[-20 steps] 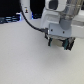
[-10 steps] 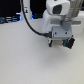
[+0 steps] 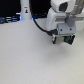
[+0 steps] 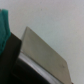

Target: Open the kcup holder, insert the kcup into the holder, and close the kcup holder

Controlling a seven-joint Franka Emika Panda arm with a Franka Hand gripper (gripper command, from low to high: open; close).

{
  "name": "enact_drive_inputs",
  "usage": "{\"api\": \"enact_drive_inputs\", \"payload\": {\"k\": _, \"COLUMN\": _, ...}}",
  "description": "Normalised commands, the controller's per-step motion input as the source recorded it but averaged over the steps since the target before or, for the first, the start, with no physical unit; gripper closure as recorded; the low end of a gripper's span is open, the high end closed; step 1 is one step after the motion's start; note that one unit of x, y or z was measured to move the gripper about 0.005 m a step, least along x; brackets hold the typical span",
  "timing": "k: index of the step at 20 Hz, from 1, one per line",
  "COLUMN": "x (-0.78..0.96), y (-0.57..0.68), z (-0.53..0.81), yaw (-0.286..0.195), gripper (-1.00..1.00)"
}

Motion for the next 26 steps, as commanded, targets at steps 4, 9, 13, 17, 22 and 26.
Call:
{"api": "enact_drive_inputs", "payload": {"k": 4, "x": -0.54, "y": 0.52, "z": 0.1, "yaw": 0.092, "gripper": -1.0}}
{"api": "enact_drive_inputs", "payload": {"k": 9, "x": -0.73, "y": 0.54, "z": 0.01, "yaw": 0.061, "gripper": -1.0}}
{"api": "enact_drive_inputs", "payload": {"k": 13, "x": -0.92, "y": 0.46, "z": -0.03, "yaw": 0.04, "gripper": -1.0}}
{"api": "enact_drive_inputs", "payload": {"k": 17, "x": -0.94, "y": 0.42, "z": -0.03, "yaw": 0.046, "gripper": -1.0}}
{"api": "enact_drive_inputs", "payload": {"k": 22, "x": -0.86, "y": 0.42, "z": -0.01, "yaw": 0.062, "gripper": -1.0}}
{"api": "enact_drive_inputs", "payload": {"k": 26, "x": -0.44, "y": 0.44, "z": 0.35, "yaw": 0.082, "gripper": -1.0}}
